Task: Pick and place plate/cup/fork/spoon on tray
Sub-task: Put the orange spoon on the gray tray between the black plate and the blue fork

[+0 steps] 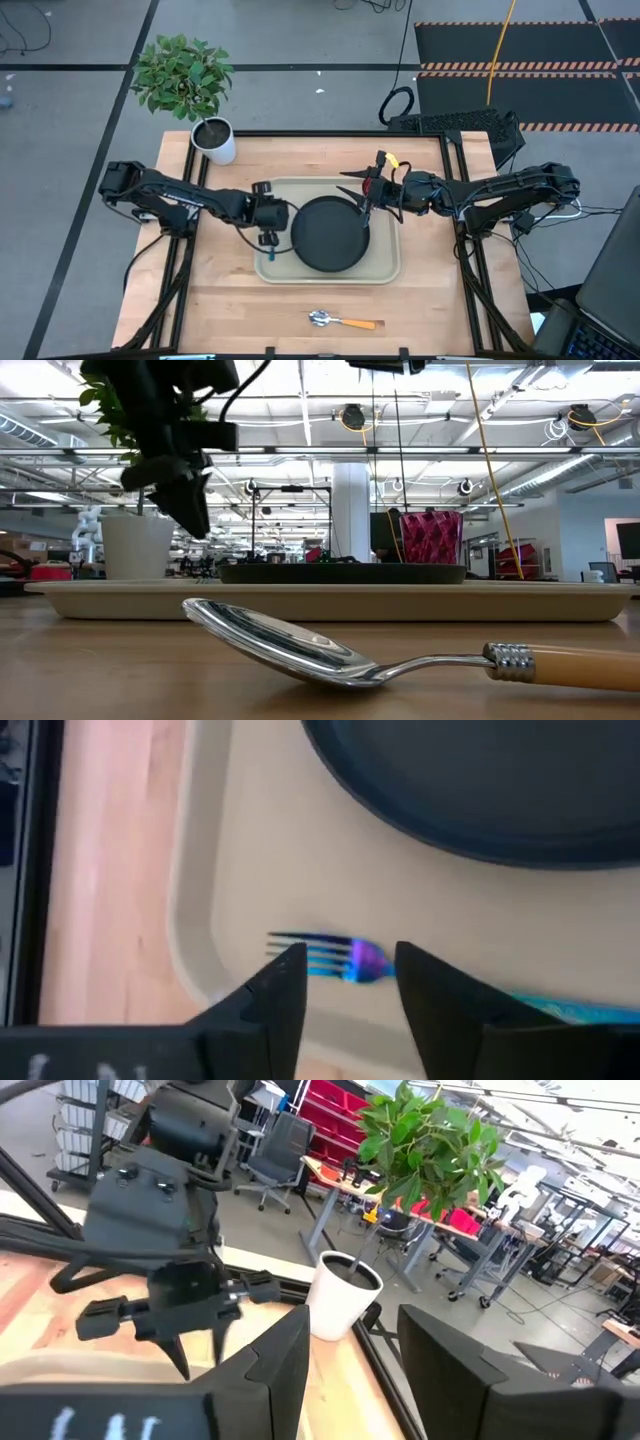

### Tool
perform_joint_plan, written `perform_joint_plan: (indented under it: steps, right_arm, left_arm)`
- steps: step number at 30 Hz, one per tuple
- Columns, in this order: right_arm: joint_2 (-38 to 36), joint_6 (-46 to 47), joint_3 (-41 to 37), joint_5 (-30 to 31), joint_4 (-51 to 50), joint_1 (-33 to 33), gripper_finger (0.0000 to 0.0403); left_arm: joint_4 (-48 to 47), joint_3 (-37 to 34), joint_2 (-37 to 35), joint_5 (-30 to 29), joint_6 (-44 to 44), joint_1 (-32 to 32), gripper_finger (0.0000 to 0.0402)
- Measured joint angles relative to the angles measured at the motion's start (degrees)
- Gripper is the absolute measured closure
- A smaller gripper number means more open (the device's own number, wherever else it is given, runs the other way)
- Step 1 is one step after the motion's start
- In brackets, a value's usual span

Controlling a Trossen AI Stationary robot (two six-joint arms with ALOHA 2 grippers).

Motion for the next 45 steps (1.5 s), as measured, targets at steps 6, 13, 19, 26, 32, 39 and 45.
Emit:
perform_joint_plan:
  steps: [6,13,19,26,32,39,45]
  right_arm:
    - [0.0,1.3,0.0,0.0,0.0,0.0,0.0255]
    - [0.0,12.9,0.0,-0.3,-13.9,0.2,0.0255]
    - [0.2,22.5,2.8,-3.2,-23.1,5.3,0.0255]
    - [7.9,31.4,16.4,-6.6,-38.9,14.9,0.0255]
    - [24.0,37.3,33.4,-11.5,-55.8,19.6,0.0255]
    - [36.6,51.4,44.6,-24.3,-69.5,20.5,0.0255]
    - [40.3,59.0,44.6,-27.3,-68.7,23.0,0.0255]
  left_arm:
    - [-4.5,0.0,-3.2,0.9,-3.0,-2.4,0.0385]
    - [-4.8,0.0,-6.5,-0.9,-4.2,-4.4,0.0397]
    - [-0.3,-0.9,-12.4,-7.7,-0.2,-4.9,0.0398]
    - [15.1,-7.8,-24.2,-5.9,9.6,-4.7,0.04]
    - [34.0,-17.6,-32.7,5.0,13.7,-4.0,0.04]
    - [39.8,-23.9,-34.5,6.2,10.6,-5.9,0.0399]
    - [44.4,-25.8,-34.5,6.2,8.4,-9.9,0.0399]
